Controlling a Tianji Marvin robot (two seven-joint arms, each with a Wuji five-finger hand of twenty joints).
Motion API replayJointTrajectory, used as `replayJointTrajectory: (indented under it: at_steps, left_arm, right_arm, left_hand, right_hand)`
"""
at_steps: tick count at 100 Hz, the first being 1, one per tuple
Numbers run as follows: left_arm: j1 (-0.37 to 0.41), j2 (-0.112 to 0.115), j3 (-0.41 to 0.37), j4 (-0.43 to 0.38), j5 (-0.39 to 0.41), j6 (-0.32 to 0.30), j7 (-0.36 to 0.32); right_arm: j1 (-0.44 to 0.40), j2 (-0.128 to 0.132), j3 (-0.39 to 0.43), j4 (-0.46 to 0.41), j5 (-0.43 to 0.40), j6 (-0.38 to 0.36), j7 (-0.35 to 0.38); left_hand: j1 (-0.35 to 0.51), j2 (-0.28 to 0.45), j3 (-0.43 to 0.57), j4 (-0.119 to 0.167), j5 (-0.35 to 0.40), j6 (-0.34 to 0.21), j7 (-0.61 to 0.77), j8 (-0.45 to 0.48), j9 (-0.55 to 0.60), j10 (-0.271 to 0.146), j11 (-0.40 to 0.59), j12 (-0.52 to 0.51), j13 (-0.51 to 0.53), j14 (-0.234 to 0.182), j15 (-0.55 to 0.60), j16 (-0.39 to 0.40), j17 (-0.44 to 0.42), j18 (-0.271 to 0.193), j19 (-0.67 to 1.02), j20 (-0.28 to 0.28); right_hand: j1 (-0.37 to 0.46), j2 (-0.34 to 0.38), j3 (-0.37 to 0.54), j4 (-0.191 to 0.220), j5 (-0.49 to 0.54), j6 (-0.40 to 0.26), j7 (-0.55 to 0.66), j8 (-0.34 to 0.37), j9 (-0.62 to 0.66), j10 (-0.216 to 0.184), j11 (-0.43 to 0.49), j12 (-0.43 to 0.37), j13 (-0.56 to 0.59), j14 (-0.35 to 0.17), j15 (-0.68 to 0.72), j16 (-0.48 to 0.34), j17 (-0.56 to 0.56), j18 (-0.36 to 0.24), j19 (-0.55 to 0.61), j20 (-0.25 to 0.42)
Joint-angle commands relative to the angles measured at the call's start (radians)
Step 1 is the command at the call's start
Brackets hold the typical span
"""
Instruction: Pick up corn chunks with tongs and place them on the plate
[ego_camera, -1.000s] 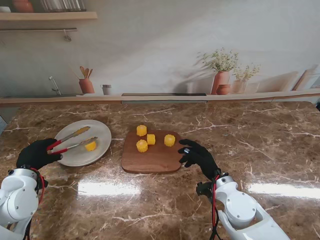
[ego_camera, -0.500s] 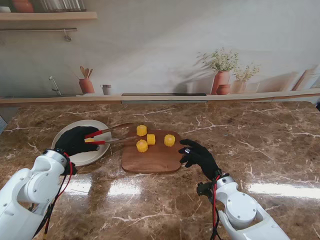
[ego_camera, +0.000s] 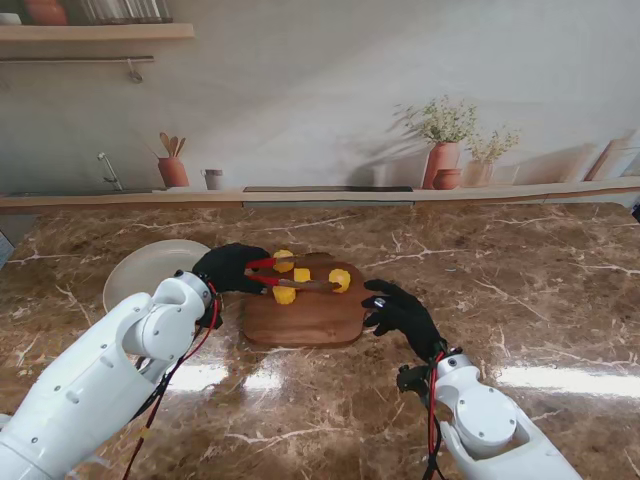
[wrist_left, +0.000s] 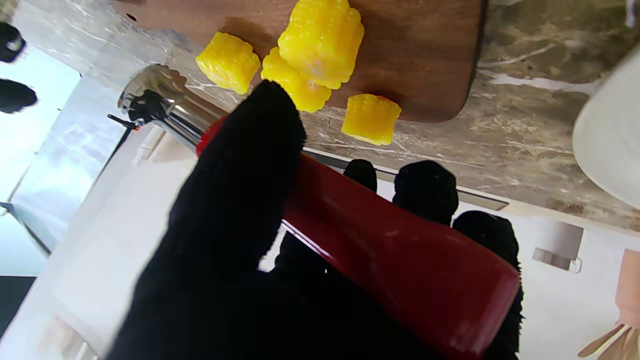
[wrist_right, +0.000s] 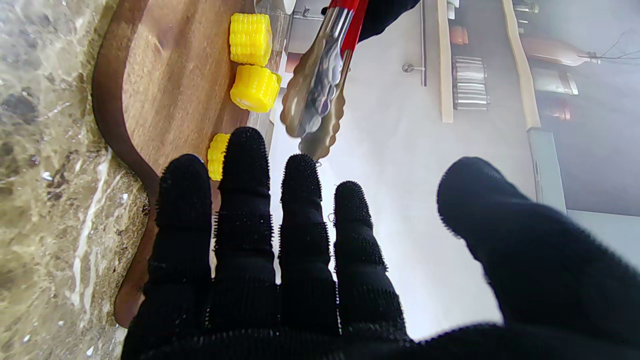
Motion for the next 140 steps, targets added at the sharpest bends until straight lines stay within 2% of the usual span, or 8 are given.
replayJointTrajectory:
  at_steps: [1, 49, 57, 104, 116, 122, 130, 140]
  left_arm:
    - [-0.019, -0.028, 0.019, -0.001, -0.016, 0.018, -0.001]
    - [-0.146, -0.042, 0.162, 0.065, -0.055, 0.118, -0.05]
    - [-0.168, -0.044, 0.189, 0.083, -0.052, 0.134, -0.057]
    - [-0.287, -0.067, 0.335, 0.16, -0.077, 0.254, -0.093]
    - [-0.317, -0.064, 0.372, 0.163, -0.078, 0.276, -0.131]
    - [-0.327, -0.063, 0.384, 0.164, -0.075, 0.277, -0.141]
    - [-0.331, -0.065, 0.389, 0.168, -0.075, 0.273, -0.137]
    - [-0.335, -0.065, 0.394, 0.168, -0.069, 0.278, -0.137]
  right_arm:
    - [-0.012, -0.002, -0.002, 0.004, 0.007, -0.001, 0.012]
    - [-0.023, -0.001, 0.009, 0.002, 0.019, 0.0, 0.018]
    - [-0.026, -0.001, 0.01, -0.001, 0.022, 0.001, 0.019]
    - [-0.03, -0.002, 0.011, 0.003, 0.042, -0.009, 0.028]
    - [-0.029, -0.002, 0.011, 0.006, 0.047, -0.016, 0.03]
    - [-0.03, -0.002, 0.012, 0.007, 0.049, -0.019, 0.03]
    - [-0.03, -0.002, 0.012, 0.008, 0.052, -0.023, 0.029]
    - [-0.03, -0.003, 0.013, 0.011, 0.054, -0.027, 0.029]
  left_hand:
    - [0.074, 0.141, 0.129, 0.02, -0.006, -0.062, 0.012, -0.017, -0.011, -0.042, -0.001, 0.013, -0.001, -0.031, -0.006, 0.005, -0.007, -0.016, -0.003, -0.003]
    - [0.06, 0.147, 0.138, 0.021, -0.013, -0.011, -0.084, -0.069, -0.043, -0.008, 0.026, -0.002, 0.004, -0.031, -0.003, 0.008, 0.002, -0.012, 0.009, -0.001]
    - [0.062, 0.146, 0.136, 0.019, -0.017, -0.008, -0.086, -0.07, -0.039, -0.035, 0.028, -0.004, 0.005, -0.033, -0.002, 0.009, 0.004, -0.013, 0.01, -0.001]
    - [0.049, 0.161, 0.141, 0.016, -0.036, 0.017, -0.114, -0.084, -0.073, -0.007, 0.053, -0.021, 0.007, -0.039, 0.009, 0.013, 0.014, -0.02, 0.028, 0.002]
    - [0.052, 0.168, 0.137, 0.014, -0.024, 0.005, -0.106, -0.081, -0.063, -0.011, 0.058, -0.024, 0.007, -0.037, 0.012, 0.014, 0.014, -0.022, 0.031, 0.002]
    - [0.102, 0.196, 0.063, 0.025, -0.009, -0.01, -0.087, -0.071, -0.029, -0.013, 0.014, 0.009, 0.007, -0.036, 0.019, 0.02, 0.012, -0.022, 0.037, 0.004]
    - [0.178, 0.261, -0.033, 0.041, 0.043, -0.059, -0.037, -0.038, 0.004, -0.018, -0.011, 0.038, 0.009, -0.029, 0.034, 0.038, 0.006, -0.015, 0.047, 0.019]
    - [0.227, 0.32, -0.058, 0.041, 0.123, -0.113, 0.022, -0.007, 0.018, -0.018, -0.01, 0.044, 0.004, -0.026, 0.05, 0.049, -0.002, -0.012, 0.056, 0.028]
  right_hand:
    - [-0.023, 0.002, -0.018, 0.036, -0.02, -0.013, -0.017, -0.01, 0.004, -0.015, -0.005, 0.014, -0.021, -0.01, 0.004, 0.015, -0.002, -0.008, -0.012, 0.025]
    - [-0.024, 0.005, -0.02, 0.037, -0.019, -0.012, -0.017, -0.009, 0.005, -0.015, -0.006, 0.014, -0.023, -0.009, 0.003, 0.015, -0.004, -0.006, -0.014, 0.026]
    - [-0.023, 0.005, -0.02, 0.037, -0.019, -0.011, -0.017, -0.009, 0.005, -0.014, -0.006, 0.014, -0.023, -0.01, 0.003, 0.015, -0.004, -0.005, -0.015, 0.026]
    - [-0.022, 0.008, -0.022, 0.037, -0.019, -0.013, -0.017, -0.009, 0.005, -0.014, -0.006, 0.015, -0.026, -0.01, 0.001, 0.015, -0.006, -0.005, -0.018, 0.026]
    - [-0.022, 0.009, -0.023, 0.037, -0.02, -0.012, -0.017, -0.009, 0.006, -0.014, -0.006, 0.015, -0.025, -0.009, 0.001, 0.015, -0.006, -0.005, -0.018, 0.027]
    - [-0.022, 0.01, -0.023, 0.038, -0.02, -0.012, -0.017, -0.009, 0.007, -0.015, -0.005, 0.016, -0.023, -0.008, 0.002, 0.016, -0.006, -0.004, -0.018, 0.027]
    - [-0.022, 0.01, -0.024, 0.037, -0.02, -0.011, -0.017, -0.01, 0.006, -0.014, -0.005, 0.016, -0.022, -0.008, 0.003, 0.016, -0.005, -0.004, -0.017, 0.028]
    - [-0.022, 0.012, -0.024, 0.037, -0.021, -0.013, -0.018, -0.01, 0.005, -0.014, -0.006, 0.016, -0.023, -0.009, 0.003, 0.016, -0.004, -0.003, -0.017, 0.028]
